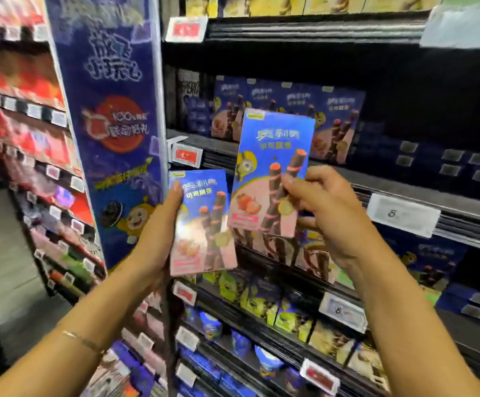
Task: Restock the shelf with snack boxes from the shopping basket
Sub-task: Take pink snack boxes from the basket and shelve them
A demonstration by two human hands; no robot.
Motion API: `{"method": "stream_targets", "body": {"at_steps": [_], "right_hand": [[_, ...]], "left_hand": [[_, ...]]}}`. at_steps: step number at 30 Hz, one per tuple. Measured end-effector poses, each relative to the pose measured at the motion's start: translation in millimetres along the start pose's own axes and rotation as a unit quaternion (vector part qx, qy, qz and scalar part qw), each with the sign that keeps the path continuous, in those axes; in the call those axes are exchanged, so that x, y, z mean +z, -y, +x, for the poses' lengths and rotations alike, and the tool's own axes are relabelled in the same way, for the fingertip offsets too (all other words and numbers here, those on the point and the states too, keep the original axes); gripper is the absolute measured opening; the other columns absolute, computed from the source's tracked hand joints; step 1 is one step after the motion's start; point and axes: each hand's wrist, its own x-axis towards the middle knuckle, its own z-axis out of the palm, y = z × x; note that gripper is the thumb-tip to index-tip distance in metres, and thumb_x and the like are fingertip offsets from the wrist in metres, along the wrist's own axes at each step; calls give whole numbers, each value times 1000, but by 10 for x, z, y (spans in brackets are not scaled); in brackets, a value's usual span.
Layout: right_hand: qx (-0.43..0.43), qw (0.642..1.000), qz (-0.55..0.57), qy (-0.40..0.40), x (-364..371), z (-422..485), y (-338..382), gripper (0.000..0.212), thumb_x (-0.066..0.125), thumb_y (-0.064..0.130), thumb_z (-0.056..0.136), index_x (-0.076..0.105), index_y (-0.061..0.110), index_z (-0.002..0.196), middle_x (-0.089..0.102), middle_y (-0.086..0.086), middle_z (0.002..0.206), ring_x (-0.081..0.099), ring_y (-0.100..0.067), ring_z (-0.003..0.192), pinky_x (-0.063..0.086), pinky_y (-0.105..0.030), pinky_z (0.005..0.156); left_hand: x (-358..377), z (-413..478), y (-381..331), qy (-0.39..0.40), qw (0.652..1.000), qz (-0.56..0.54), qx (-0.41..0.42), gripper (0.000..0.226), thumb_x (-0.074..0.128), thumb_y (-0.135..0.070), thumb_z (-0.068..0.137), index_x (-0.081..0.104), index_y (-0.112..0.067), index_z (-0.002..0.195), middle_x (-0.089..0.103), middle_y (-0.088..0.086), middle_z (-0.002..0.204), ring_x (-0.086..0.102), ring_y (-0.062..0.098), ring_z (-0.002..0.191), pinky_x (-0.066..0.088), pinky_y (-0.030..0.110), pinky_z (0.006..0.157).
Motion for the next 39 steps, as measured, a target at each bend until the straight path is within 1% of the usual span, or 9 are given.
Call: {"method": "stream_targets", "body": {"at_steps": [3, 7, 10, 16, 21, 27, 31, 36, 39], "right_hand": [[-23, 1000, -1, 4, 86, 359, 106, 25, 69, 23, 96, 54, 12, 112, 73, -4, 84, 71, -15, 72, 60, -39, 65], [-78, 995, -48, -46, 244, 768, 193, 30, 70, 21, 95, 53, 6, 115, 71, -9, 89, 74, -19, 78, 64, -46, 72], [-114, 985, -93, -94, 376, 1077, 171, 32, 72, 28, 90, 53, 14, 110, 72, -16, 103, 74, -29, 92, 60, -56, 82], [-92, 967, -177, -158, 713, 1726, -41, 28, 72, 29, 89, 49, 19, 102, 70, -12, 104, 71, -32, 97, 57, -52, 86], [-113, 912, -322, -228, 907, 2048, -137, 39, 69, 42, 87, 63, 10, 108, 70, -10, 108, 64, -28, 102, 50, -38, 82], [-103, 879, -386, -260, 1107, 2245, -196, 32, 67, 42, 93, 49, 15, 95, 61, -18, 118, 59, -37, 104, 32, -35, 71], [-103, 869, -405, -266, 1226, 2325, -208, 33, 68, 42, 93, 50, 15, 95, 60, -19, 118, 59, -43, 105, 36, -38, 72], [-109, 856, -415, -289, 1320, 2400, -203, 35, 73, 41, 90, 47, 18, 88, 56, -11, 100, 61, -40, 97, 37, -37, 70], [-106, 852, -418, -298, 1349, 2438, -203, 34, 74, 38, 89, 49, 16, 88, 58, -12, 100, 61, -40, 96, 38, -38, 69]], "left_hand": [[-109, 82, -113, -5, 1000, 5, 25, 64, 49, -65, 94, 75, -18, 128, 77, 15, 121, 75, 34, 99, 63, 47, 85], [-259, 237, -253, 14, 999, -22, 39, 56, 48, -63, 97, 83, -21, 112, 80, 11, 115, 80, 27, 88, 64, 36, 68], [-364, 366, -319, 30, 998, -12, 54, 55, 50, -65, 94, 82, -26, 115, 77, 10, 124, 79, 28, 100, 64, 37, 73], [-545, 599, -440, 64, 996, 14, 56, 58, 50, -61, 94, 76, -18, 124, 76, 13, 124, 79, 28, 98, 65, 36, 75], [-597, 764, -518, 104, 993, 34, 40, 55, 53, -62, 89, 81, -20, 111, 78, 13, 118, 79, 28, 94, 66, 40, 79], [-651, 923, -545, 147, 988, 41, 25, 63, 56, -63, 86, 73, -17, 125, 78, 13, 120, 79, 29, 97, 65, 40, 79], [-707, 992, -526, 160, 986, 46, 19, 51, 55, -62, 89, 79, -23, 111, 79, 11, 119, 79, 27, 97, 64, 44, 86], [-783, 1061, -537, 176, 983, 53, 7, 46, 57, -63, 89, 84, -27, 101, 80, 11, 114, 80, 25, 90, 65, 37, 74], [-798, 1044, -563, 166, 984, 64, -2, 48, 56, -62, 91, 82, -25, 106, 80, 10, 114, 79, 27, 95, 65, 43, 86]]}}
